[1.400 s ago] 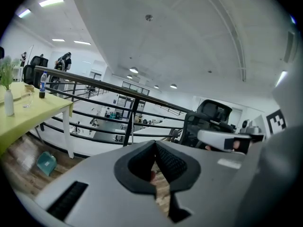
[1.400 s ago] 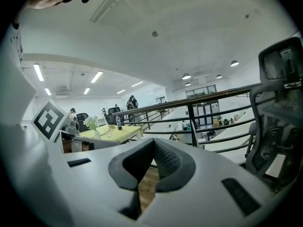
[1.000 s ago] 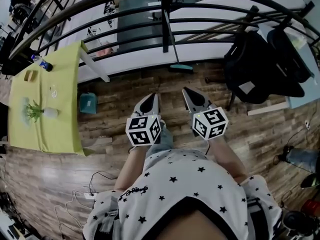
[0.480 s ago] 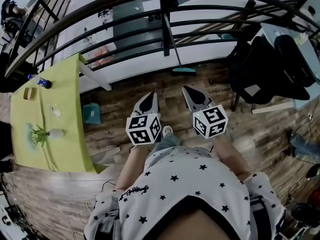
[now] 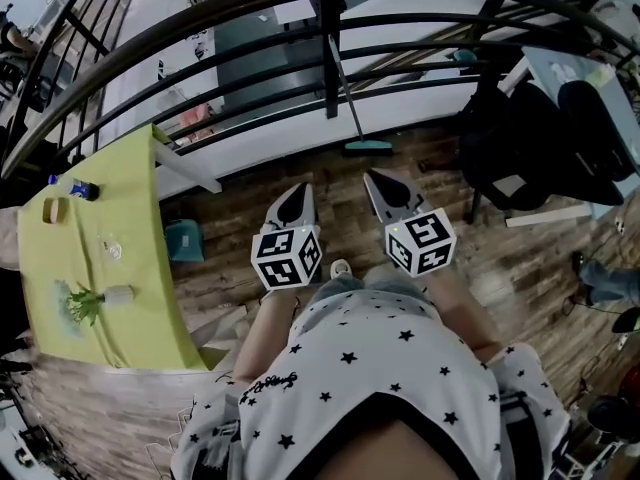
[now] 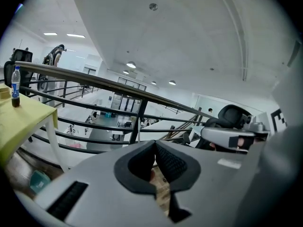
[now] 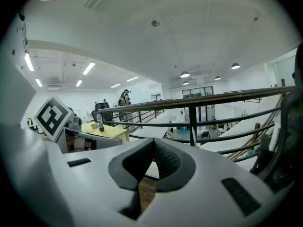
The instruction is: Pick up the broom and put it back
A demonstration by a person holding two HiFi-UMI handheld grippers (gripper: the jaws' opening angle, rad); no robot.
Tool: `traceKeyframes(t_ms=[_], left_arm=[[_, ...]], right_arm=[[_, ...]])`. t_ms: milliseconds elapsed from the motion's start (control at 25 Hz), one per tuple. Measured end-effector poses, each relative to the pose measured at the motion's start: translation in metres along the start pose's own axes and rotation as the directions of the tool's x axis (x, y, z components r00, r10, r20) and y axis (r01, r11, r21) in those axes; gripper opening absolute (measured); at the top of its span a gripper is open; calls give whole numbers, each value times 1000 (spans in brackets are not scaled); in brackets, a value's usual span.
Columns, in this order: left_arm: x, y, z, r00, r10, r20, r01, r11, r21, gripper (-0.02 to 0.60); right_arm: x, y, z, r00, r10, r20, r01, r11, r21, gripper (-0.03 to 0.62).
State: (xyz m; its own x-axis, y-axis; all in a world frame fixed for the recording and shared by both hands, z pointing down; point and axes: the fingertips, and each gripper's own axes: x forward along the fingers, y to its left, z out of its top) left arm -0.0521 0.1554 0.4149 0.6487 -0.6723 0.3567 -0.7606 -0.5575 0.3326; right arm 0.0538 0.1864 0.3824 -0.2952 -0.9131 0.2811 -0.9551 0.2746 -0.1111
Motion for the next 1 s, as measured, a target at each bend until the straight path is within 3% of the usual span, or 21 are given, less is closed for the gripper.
traceKeyframes(t_ms=[520, 1000], left_arm=[[39, 23, 11, 1000, 10, -20, -11, 1000, -24, 11], [115, 48, 47, 998, 61, -29, -62, 997, -35, 11]], right_arm=[[40, -25, 4, 1000, -13, -20, 14, 1000, 20, -6], [117, -86, 32, 999, 24, -22, -24, 1000, -6, -6]])
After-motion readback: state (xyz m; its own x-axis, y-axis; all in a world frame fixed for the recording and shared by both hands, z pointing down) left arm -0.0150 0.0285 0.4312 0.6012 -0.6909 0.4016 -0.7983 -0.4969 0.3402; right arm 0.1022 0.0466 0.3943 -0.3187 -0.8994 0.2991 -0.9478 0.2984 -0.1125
